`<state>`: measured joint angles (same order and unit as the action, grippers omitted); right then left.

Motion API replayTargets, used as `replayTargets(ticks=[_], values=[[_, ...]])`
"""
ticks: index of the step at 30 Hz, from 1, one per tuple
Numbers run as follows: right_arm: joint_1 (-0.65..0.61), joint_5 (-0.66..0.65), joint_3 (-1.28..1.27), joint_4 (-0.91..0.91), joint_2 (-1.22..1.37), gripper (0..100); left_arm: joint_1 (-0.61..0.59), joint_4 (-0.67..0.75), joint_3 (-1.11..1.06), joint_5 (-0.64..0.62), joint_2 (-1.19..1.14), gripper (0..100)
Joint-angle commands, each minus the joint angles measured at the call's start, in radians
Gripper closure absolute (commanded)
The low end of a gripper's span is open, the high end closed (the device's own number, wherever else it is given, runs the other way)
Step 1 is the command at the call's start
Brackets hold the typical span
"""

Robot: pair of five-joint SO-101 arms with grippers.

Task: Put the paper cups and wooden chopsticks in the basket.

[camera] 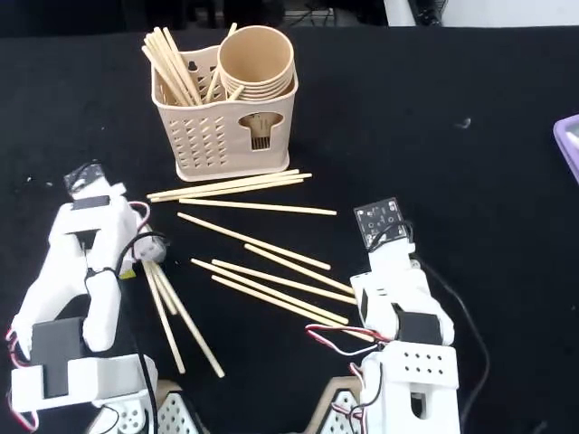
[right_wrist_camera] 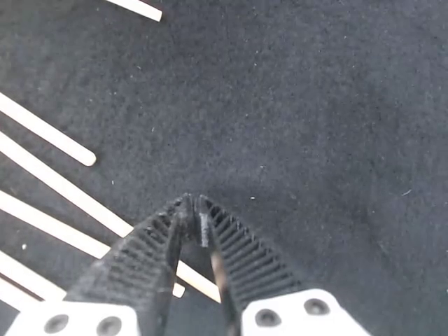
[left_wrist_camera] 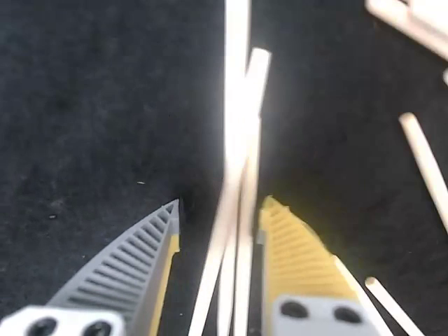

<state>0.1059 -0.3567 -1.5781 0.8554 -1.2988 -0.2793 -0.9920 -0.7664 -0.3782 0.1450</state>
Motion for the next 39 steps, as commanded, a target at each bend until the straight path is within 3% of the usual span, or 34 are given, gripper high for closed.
replayTargets(ticks=[1, 6, 11, 17, 27, 33, 39], values=[[0.002, 0.006, 0.002, -0.020, -0.030, 98.6, -0.064, -0.012, -0.001, 0.012, 0.018, 89], [0.000, 0.006, 0.002, -0.020, -0.030, 98.6, -0.062, -0.006, -0.001, 0.123, 0.018, 90], [0.000, 0.006, 0.001, -0.020, -0.030, 98.6, -0.033, -0.023, -0.001, 0.138, 0.018, 89], [0.000, 0.006, 0.001, -0.020, -0.030, 98.6, 0.077, -0.169, 0.076, 0.140, 0.018, 82], [0.005, 0.006, 0.001, -0.020, -0.030, 98.6, 0.084, -0.012, -0.059, 0.132, 0.017, 80], [0.000, 0.006, 0.001, -0.020, -0.030, 98.6, 0.085, -0.006, -0.093, 0.130, 0.008, 96], [0.000, 0.006, 0.001, -0.020, -0.030, 98.6, 0.093, -0.006, -0.067, 0.103, 0.018, 97]])
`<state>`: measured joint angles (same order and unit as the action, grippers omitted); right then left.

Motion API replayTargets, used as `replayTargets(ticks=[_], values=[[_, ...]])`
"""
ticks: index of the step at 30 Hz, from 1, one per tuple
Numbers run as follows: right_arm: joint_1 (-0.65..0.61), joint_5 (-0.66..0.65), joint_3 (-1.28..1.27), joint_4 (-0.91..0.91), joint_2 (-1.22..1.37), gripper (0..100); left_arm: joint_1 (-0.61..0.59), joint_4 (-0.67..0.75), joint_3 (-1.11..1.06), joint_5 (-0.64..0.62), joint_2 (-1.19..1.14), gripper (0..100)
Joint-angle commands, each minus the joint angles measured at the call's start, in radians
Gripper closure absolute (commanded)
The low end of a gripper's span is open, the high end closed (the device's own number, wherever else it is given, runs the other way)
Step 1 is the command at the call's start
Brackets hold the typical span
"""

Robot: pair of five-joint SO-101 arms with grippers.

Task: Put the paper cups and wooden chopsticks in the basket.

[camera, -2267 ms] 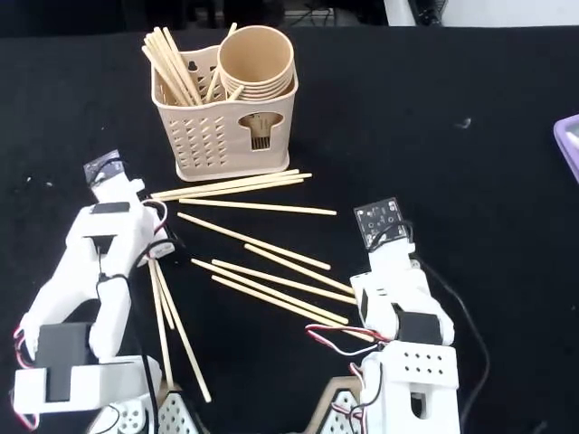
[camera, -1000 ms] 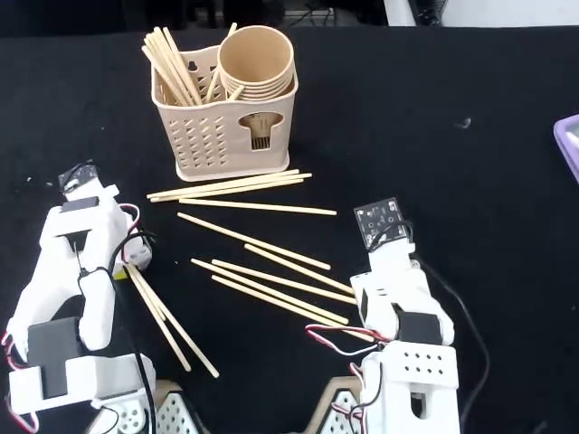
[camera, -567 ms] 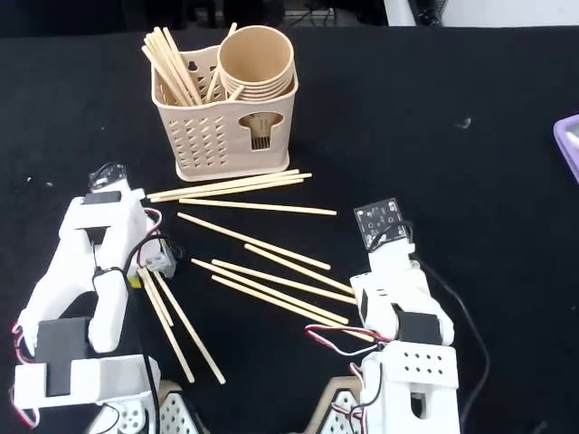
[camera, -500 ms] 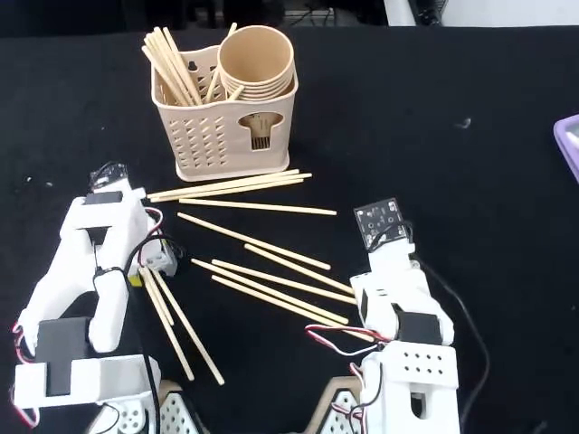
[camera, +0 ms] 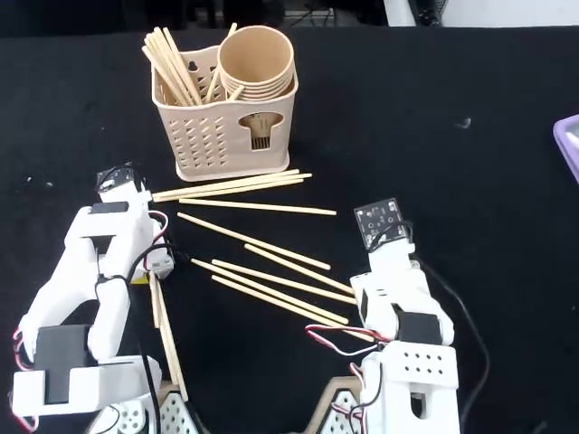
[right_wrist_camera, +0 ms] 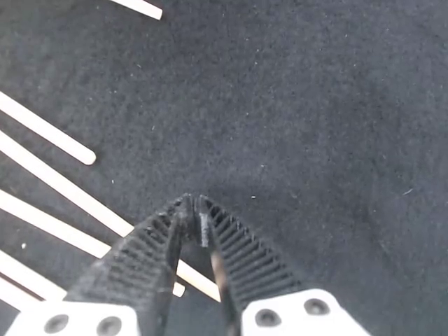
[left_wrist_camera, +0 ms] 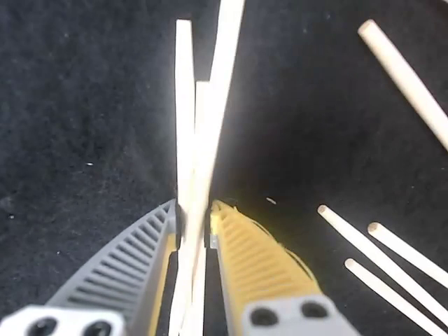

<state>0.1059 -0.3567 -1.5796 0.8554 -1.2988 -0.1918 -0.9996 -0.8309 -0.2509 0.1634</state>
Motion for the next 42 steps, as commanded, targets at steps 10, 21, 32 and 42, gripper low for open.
replayTargets(ticks=[10, 21, 32, 42], values=[[0.002, 0.006, 0.002, -0.020, -0.030, 98.6, -0.053, -0.084, 0.186, -0.055, 0.055, 97], [0.002, 0.005, 0.002, -0.020, -0.030, 98.6, -0.065, -0.106, 0.148, -0.046, 0.483, 97], [0.002, 0.005, 0.002, -0.020, -0.030, 98.6, -0.065, -0.107, 0.145, -0.028, 0.821, 97], [0.000, 0.005, 0.002, -0.021, -0.030, 98.6, -0.064, -0.107, 0.165, 0.011, 0.824, 97]])
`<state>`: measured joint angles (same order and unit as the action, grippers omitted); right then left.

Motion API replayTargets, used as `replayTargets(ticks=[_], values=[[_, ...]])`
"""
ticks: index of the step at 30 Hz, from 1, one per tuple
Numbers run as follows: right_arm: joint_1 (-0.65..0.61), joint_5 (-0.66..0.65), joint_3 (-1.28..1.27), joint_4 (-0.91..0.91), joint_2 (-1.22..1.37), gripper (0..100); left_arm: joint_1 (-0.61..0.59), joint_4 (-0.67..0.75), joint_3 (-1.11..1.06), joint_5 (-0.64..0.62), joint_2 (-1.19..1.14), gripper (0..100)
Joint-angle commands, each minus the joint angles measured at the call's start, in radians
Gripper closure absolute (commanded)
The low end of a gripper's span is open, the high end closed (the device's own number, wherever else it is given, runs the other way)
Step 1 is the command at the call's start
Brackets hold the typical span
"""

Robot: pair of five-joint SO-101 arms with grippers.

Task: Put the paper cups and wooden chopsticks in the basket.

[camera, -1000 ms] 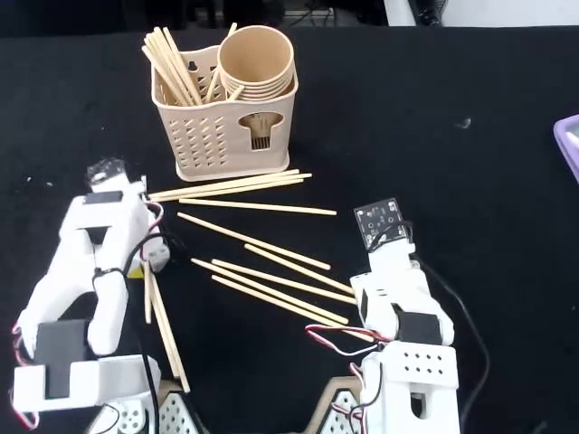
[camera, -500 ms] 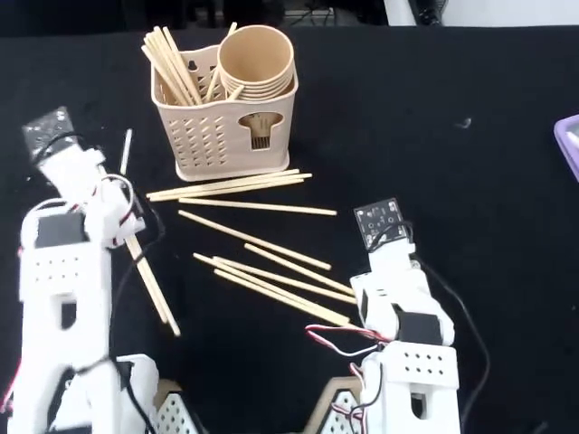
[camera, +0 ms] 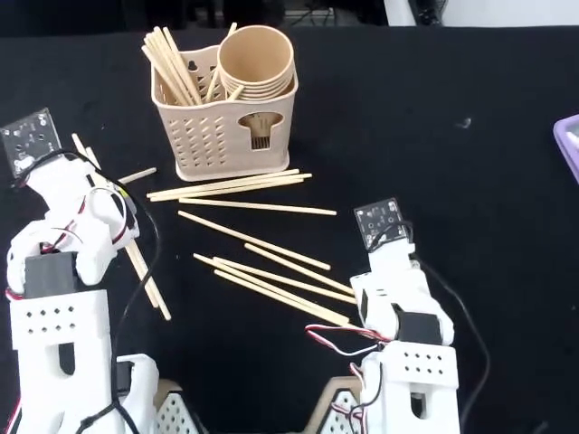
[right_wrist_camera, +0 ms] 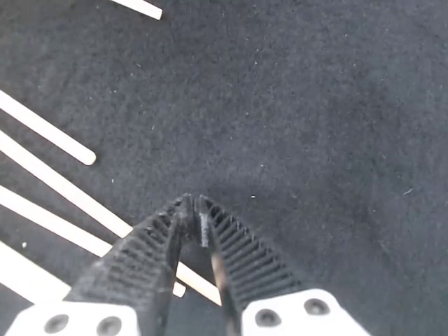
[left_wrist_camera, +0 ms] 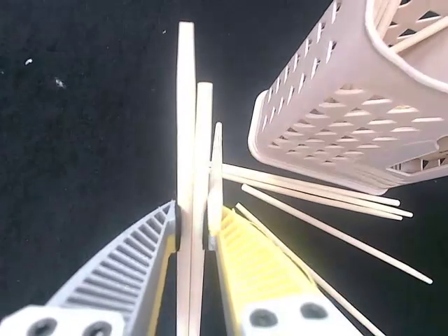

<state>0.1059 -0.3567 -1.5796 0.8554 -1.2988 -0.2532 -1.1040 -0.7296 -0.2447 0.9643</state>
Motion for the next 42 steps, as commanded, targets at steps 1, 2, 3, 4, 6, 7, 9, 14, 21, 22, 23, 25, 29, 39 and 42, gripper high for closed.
replayTargets(ticks=[1, 2, 3, 4, 6, 7, 9, 14, 21, 22, 23, 25, 29, 39, 42], values=[[0.000, 0.005, 0.002, -0.021, -0.030, 98.6, -0.002, -0.003, 0.090, 0.005, 0.023, 97], [0.000, 0.005, 0.002, -0.021, -0.030, 98.6, -0.002, -0.005, 0.114, 0.005, 0.023, 97], [0.000, 0.005, 0.001, -0.023, -0.030, 98.6, -0.002, -0.006, 0.139, 0.008, 0.023, 97], [0.000, 0.005, -0.002, -0.026, -0.030, 98.6, -0.001, -0.021, 0.166, 0.009, 0.023, 96], [0.000, 0.005, -0.004, -0.026, -0.030, 98.6, 0.025, -0.078, 0.236, 0.012, 0.023, 96], [0.000, 0.005, -0.004, -0.026, -0.030, 98.6, 0.045, -0.110, 0.272, 0.015, 0.021, 96], [0.000, 0.005, -0.004, -0.026, -0.030, 98.6, 0.084, -0.166, 0.335, 0.040, 0.021, 97], [0.000, 0.005, -0.005, -0.026, -0.030, 98.6, 0.113, -0.192, 0.458, 0.089, 0.021, 97], [0.000, 0.005, -0.005, -0.026, -0.030, 98.6, 0.122, -0.052, 0.490, 0.123, 0.021, 97], [0.000, 0.005, -0.005, -0.026, -0.030, 98.6, 0.122, -0.003, 0.478, 0.123, 0.021, 97], [0.000, 0.005, -0.005, -0.026, -0.030, 98.6, 0.122, 0.048, 0.466, 0.123, 0.021, 97], [0.000, 0.005, -0.005, -0.026, -0.030, 98.6, 0.122, 0.157, 0.444, 0.123, 0.021, 97], [0.000, 0.005, -0.005, -0.028, -0.030, 98.6, 0.139, 0.407, 0.407, 0.123, 0.021, 97], [0.000, 0.005, -0.007, -0.028, -0.030, 98.6, 0.243, 0.746, 0.392, 0.126, 0.009, 97], [0.000, 0.005, -0.007, -0.028, -0.030, 98.6, 0.251, 0.833, 0.390, 0.127, -0.012, 97]])
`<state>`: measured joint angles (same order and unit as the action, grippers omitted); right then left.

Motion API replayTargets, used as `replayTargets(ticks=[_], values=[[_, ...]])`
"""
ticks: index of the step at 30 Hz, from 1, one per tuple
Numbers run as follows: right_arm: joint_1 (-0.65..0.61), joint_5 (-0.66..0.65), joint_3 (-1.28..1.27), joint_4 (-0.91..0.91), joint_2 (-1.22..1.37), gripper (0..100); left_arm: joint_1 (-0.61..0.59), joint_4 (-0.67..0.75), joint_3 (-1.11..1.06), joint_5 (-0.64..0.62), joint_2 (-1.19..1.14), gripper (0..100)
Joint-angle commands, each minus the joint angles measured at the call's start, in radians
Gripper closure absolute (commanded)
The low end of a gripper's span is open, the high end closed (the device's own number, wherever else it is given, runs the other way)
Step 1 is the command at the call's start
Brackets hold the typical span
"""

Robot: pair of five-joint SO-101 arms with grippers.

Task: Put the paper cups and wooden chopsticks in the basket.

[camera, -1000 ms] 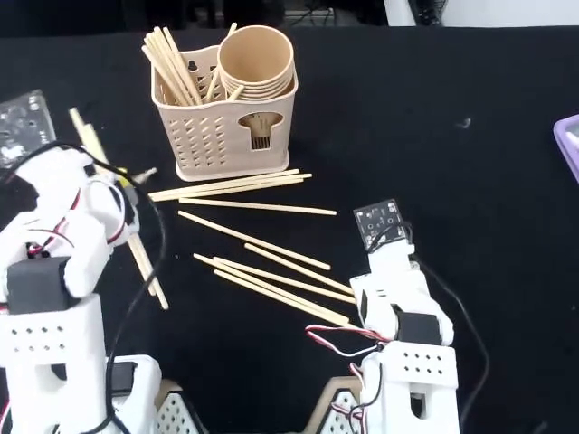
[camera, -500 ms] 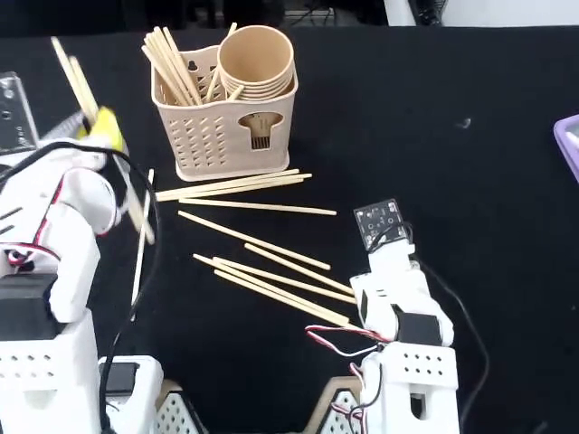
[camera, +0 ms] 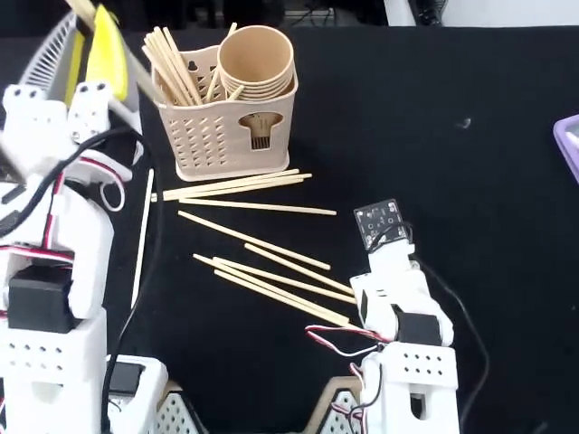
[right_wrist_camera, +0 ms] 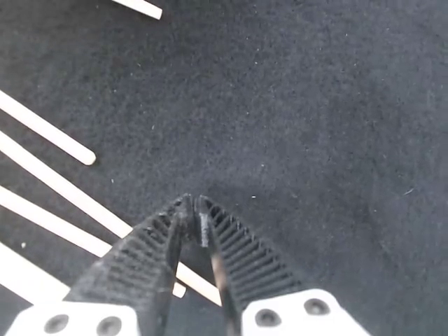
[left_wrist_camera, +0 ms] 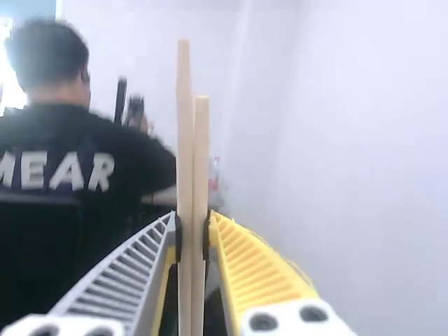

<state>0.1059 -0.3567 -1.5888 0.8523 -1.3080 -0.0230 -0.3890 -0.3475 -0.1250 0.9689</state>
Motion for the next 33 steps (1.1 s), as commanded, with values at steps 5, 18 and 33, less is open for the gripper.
replayTargets(ticks=[5, 18, 33], values=[[0.000, 0.005, 0.002, -0.025, -0.021, 98.6, 0.044, 0.161, 0.019, 0.012, -0.152, 97], [0.000, 0.005, 0.002, -0.025, -0.021, 98.6, 0.033, 0.204, 0.019, 0.014, -0.402, 97], [0.000, 0.005, 0.001, -0.025, -0.021, 98.6, 0.016, 0.167, 0.021, 0.014, -0.491, 93]])
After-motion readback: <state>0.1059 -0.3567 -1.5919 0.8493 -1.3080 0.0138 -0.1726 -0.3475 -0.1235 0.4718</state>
